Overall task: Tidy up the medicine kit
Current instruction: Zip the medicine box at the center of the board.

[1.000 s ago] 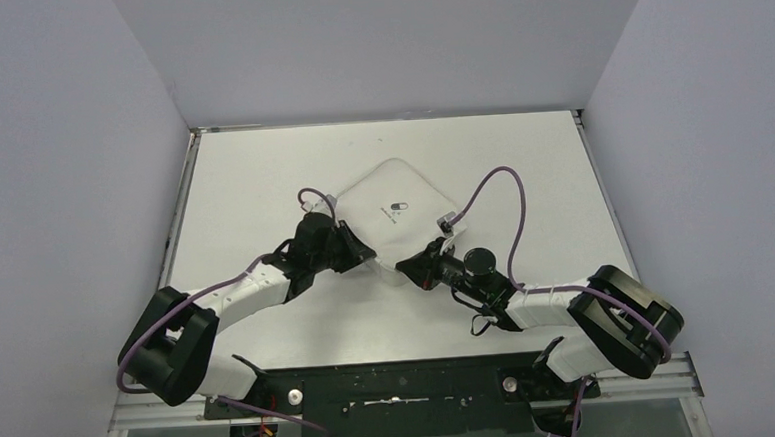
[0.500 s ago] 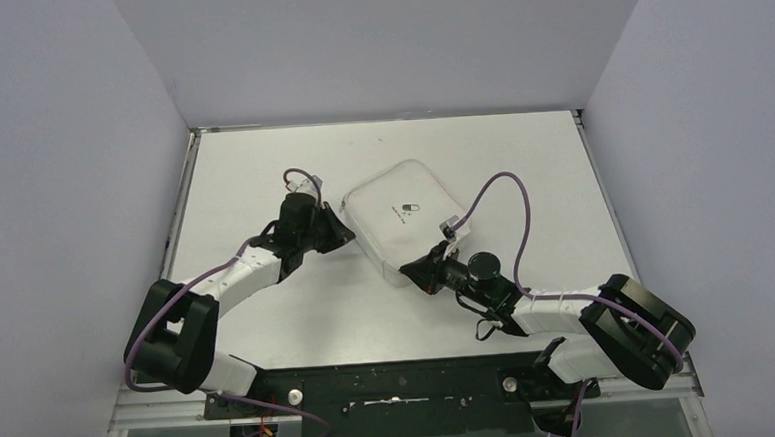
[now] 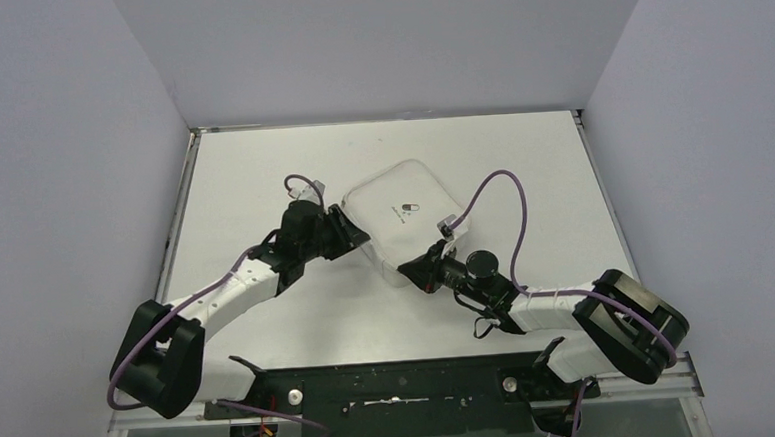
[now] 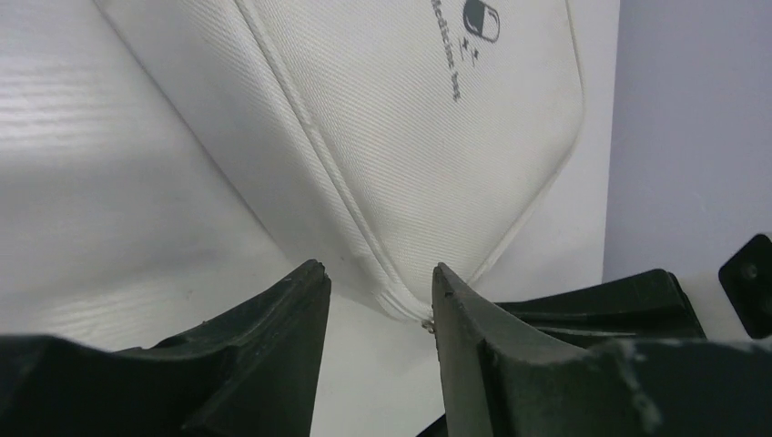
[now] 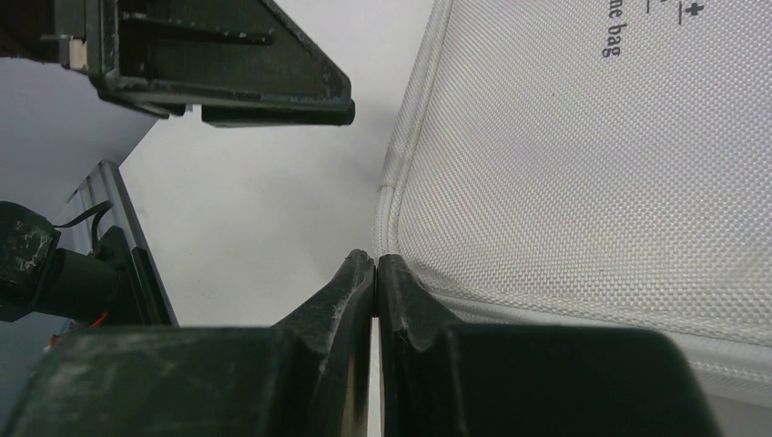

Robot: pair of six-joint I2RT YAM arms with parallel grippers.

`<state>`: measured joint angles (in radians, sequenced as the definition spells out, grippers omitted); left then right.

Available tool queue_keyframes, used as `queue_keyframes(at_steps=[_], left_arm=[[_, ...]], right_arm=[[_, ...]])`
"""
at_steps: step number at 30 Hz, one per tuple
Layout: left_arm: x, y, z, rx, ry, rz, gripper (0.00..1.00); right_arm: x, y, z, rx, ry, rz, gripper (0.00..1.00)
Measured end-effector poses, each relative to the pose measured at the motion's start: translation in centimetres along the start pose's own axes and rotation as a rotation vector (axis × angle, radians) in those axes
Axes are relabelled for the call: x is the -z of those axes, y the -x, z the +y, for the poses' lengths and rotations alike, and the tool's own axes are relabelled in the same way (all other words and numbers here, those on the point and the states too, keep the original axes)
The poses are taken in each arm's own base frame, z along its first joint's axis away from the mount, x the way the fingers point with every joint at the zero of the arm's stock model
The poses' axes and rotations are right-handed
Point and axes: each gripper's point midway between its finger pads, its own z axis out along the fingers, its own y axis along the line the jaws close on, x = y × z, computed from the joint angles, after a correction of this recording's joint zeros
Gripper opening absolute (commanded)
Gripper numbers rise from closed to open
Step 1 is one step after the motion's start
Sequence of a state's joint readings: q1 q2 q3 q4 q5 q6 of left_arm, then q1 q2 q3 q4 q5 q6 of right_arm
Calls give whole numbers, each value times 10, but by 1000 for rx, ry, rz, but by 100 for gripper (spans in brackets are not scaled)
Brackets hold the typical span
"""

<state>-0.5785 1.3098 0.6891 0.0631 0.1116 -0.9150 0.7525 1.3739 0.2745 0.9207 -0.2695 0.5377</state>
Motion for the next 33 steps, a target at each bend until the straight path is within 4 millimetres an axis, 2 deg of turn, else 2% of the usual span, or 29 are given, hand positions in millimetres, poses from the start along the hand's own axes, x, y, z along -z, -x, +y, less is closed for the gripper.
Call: queue_keyframes(at_steps=[3,4,6,10,14,20,24,31,33], left_arm=[[1,-18,-8,16,-15,24,48],[1,-24,-8,23,-17,32,51],[0,-34,-3,44,-8,42,64],[-3,-45,1,95,9,43,64],[-10,-53,-5,122,-2,44,58],[-21,-71,-1,137,29,60,55],[-24,-69,-4,139,31,27,45],[-33,-66,-12,131,17,23,18],[-33,-65,-15,133,3,22,17]], right_arm=[[-1,0,0,-5,3,-1,0],[-1,0,1,-7,5,-1,0],[-1,0,1,-9,5,-1,0],[-1,0,1,-12,5,-2,0],[-1,0,1,-12,3,0,0],[0,-1,1,-13,2,2,0],[0,0,0,-9,-6,1,0],[11,4,-12,45,-68,-19,0],[14,4,-15,57,-74,-27,0]])
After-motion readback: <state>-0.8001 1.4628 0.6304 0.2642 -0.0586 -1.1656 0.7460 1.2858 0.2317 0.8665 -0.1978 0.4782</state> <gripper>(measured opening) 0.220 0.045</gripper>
